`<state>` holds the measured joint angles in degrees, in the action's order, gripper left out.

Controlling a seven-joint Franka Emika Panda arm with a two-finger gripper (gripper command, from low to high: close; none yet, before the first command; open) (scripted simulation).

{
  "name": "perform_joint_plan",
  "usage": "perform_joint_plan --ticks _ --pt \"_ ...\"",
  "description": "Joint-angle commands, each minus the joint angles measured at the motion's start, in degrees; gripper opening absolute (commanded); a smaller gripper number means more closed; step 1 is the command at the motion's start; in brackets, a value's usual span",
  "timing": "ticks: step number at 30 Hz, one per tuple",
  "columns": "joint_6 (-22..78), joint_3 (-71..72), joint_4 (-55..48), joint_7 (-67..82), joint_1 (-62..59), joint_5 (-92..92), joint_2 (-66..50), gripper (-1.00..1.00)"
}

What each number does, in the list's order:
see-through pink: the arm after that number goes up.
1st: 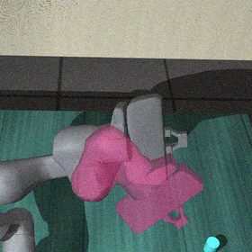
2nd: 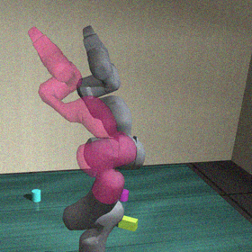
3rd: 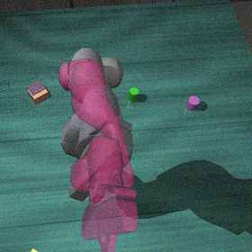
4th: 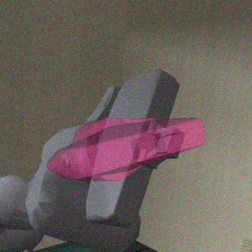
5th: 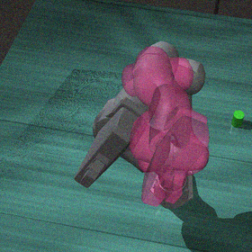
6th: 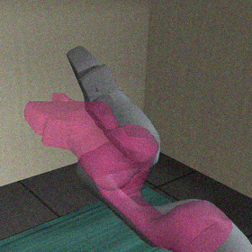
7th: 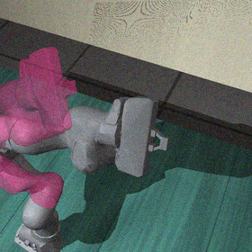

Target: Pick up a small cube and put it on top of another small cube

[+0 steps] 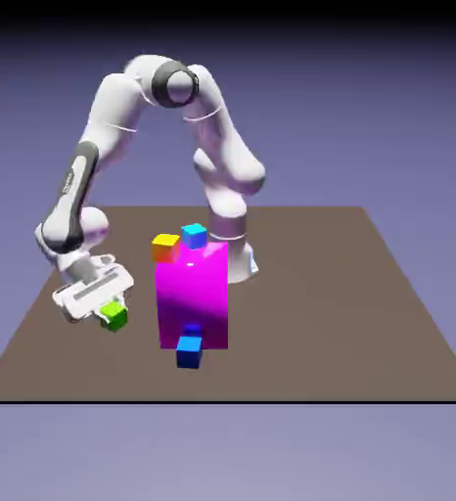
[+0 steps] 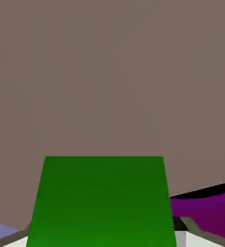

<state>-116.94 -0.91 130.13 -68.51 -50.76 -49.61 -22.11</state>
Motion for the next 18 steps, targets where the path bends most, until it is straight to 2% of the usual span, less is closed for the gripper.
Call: perform_joint_plan --ticks 1,18 --pt "1.40 -0.24 -1.49 0.84 2.08 2.29 -0.33 -1.00" --pt "24.83 -4.68 -26.20 16.65 37.38 37.54 -6.34 -1.00"
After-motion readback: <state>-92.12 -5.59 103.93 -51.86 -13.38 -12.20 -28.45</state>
